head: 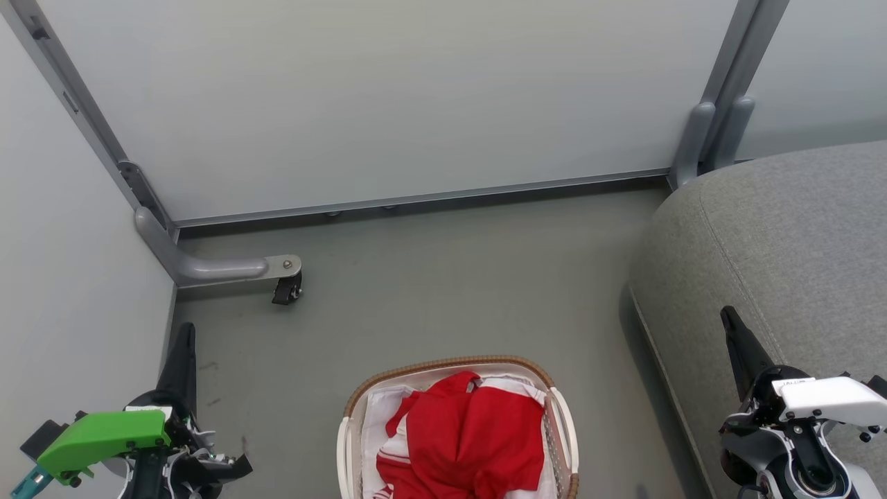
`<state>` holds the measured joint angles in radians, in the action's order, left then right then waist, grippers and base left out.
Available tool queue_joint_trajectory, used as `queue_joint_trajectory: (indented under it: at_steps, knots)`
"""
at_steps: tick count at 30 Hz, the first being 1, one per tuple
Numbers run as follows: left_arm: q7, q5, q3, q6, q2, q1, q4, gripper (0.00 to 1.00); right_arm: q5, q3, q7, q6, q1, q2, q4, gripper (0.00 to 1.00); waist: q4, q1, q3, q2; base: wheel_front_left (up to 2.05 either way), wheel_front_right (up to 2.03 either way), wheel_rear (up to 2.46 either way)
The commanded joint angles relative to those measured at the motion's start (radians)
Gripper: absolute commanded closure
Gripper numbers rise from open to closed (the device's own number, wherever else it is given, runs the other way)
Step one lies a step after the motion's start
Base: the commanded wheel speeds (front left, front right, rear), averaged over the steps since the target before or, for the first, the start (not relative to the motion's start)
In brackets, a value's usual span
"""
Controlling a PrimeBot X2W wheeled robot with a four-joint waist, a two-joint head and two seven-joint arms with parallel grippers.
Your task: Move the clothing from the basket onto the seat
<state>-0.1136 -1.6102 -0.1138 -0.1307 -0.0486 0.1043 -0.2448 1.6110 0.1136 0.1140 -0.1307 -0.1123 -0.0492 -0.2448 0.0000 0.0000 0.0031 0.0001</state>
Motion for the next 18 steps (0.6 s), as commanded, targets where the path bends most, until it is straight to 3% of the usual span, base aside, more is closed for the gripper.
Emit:
queue_joint_trajectory:
  at_steps: [1,13,14,18]
  knots:
    - [0.000,-0.003,0.000,-0.003,-0.008,0.015,0.001,1.00,0.000,0.000,0.000,0.000,0.016,-0.006,0.003,1.00,0.000,0.0000,0.000,-0.0001,0.00,0.00,0.00]
    - [0.000,-0.003,0.000,-0.003,-0.008,0.015,0.001,1.00,0.000,0.000,0.000,0.000,0.016,-0.006,0.003,1.00,0.000,0.0000,0.000,-0.0001,0.00,0.00,0.00]
    - [0.000,0.000,0.000,0.000,0.001,-0.001,-0.002,0.00,0.000,0.000,0.000,0.000,0.000,0.001,-0.003,0.00,0.000,0.0000,0.000,-0.0001,0.00,0.00,0.00]
    - [0.002,0.001,0.005,0.000,0.007,-0.027,-0.038,0.00,-0.001,-0.004,-0.002,0.000,0.014,0.013,-0.037,0.00,0.000,0.0000,0.000,-0.0001,0.00,0.00,0.00]
